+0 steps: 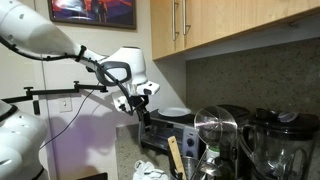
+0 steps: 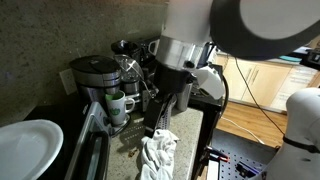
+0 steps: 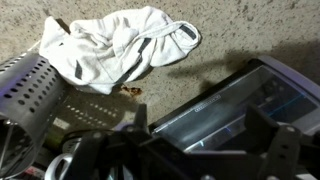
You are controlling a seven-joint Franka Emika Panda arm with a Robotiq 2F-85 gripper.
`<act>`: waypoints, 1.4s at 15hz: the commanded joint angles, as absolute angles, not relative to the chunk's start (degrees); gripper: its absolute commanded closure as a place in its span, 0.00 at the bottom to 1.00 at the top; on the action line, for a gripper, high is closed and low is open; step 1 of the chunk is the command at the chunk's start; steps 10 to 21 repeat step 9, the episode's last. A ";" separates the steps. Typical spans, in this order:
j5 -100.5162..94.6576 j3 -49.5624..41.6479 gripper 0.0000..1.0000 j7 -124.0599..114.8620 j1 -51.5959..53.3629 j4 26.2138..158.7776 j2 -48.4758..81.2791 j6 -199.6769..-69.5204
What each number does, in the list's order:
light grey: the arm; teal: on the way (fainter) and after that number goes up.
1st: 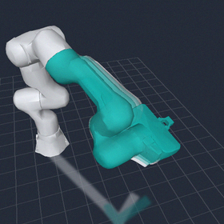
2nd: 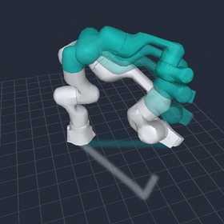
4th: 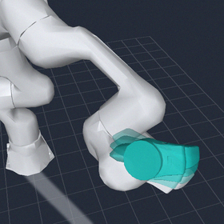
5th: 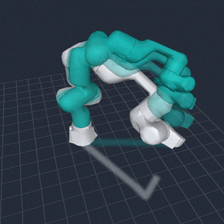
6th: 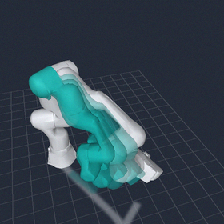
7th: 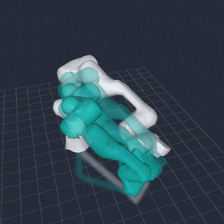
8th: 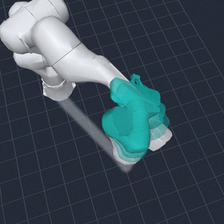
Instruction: Close the oven door
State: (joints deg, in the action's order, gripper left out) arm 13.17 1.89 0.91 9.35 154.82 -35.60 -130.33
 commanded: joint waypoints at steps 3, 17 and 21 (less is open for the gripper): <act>11.64 -0.52 0.00 4.32 8.34 152.80 -44.58 -120.22; 12.70 -0.01 0.00 3.58 8.29 153.29 -44.53 -121.60; 12.70 -0.01 0.00 3.58 8.29 153.29 -44.53 -121.60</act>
